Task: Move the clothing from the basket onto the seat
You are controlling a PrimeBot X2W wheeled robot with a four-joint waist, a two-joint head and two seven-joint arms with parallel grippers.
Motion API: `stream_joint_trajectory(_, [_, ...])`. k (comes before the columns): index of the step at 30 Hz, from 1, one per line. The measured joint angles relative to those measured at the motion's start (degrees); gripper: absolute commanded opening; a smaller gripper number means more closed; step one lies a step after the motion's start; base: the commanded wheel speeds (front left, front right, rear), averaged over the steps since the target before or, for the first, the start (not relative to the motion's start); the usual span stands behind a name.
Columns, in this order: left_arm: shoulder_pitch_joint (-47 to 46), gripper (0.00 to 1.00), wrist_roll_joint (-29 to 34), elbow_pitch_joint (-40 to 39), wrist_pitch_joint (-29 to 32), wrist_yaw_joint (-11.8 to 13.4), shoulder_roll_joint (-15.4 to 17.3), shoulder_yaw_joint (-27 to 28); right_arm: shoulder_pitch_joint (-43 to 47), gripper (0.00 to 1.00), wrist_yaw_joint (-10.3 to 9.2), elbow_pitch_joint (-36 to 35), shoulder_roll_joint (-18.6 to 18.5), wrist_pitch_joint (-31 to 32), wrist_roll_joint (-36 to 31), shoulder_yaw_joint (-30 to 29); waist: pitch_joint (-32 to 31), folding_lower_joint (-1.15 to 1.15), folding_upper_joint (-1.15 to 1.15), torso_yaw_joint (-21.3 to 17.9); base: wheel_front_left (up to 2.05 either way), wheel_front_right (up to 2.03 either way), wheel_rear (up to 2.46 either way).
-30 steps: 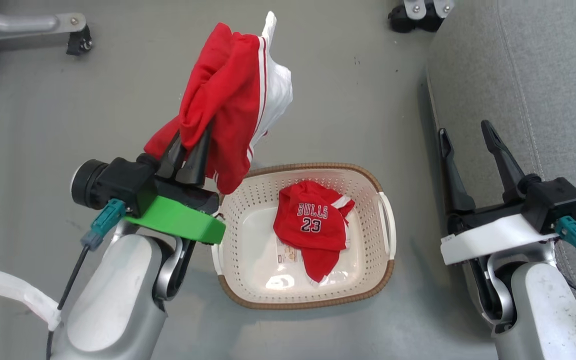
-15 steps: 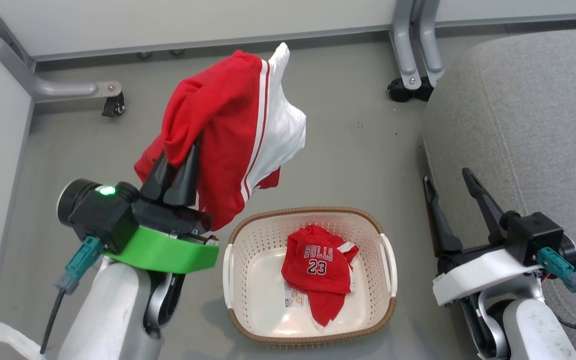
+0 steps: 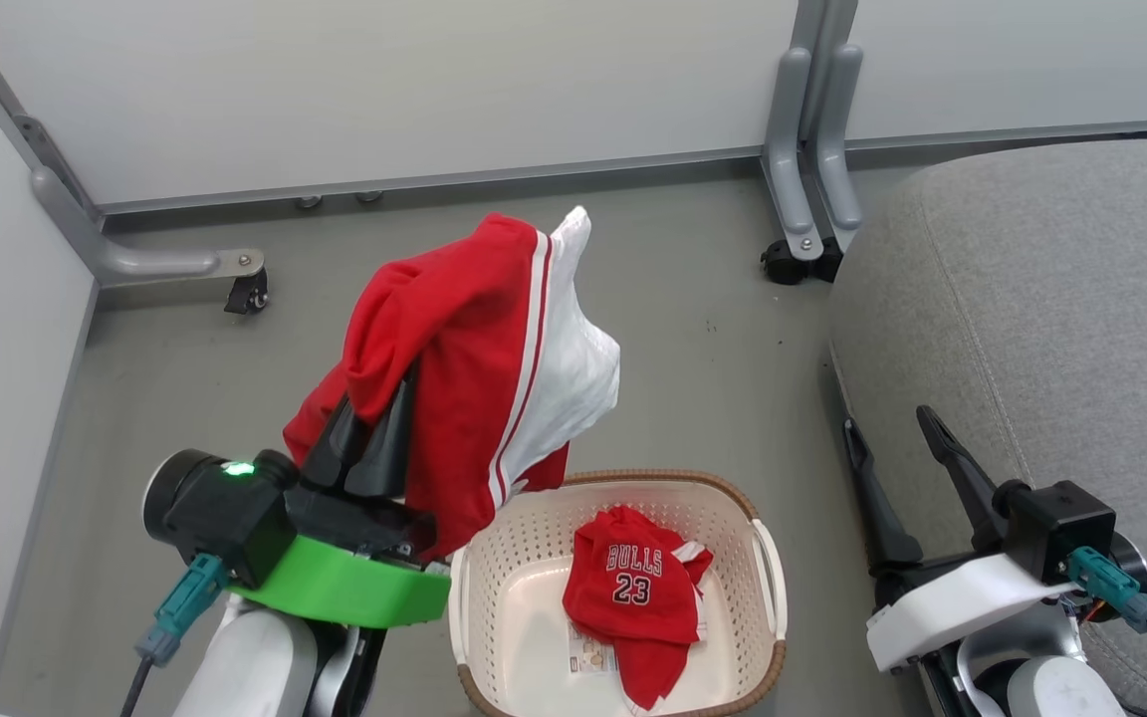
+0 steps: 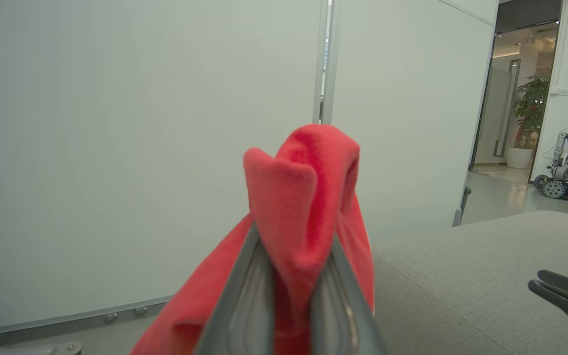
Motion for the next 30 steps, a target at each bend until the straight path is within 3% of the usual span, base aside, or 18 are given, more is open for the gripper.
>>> stream_joint_trajectory(23, [1.17, 0.0, -0.83, -1.22, 1.18, 0.96, 0.89, -0.82, 0.76, 1.0, 0.0, -0.29, -0.01, 1.02, 1.02, 2.0, -0.2, 0.0, 0.0, 0.41, 0.0, 0.0, 0.0])
stream_joint_trajectory(30, [0.85, 0.0, -0.83, -1.2, 1.25, 1.09, 0.94, -1.24, -1.25, 1.0, 0.0, 0.43, -0.08, 3.32, 3.27, 10.59, 0.45, 0.0, 0.0, 0.61, 0.0, 0.0, 0.0])
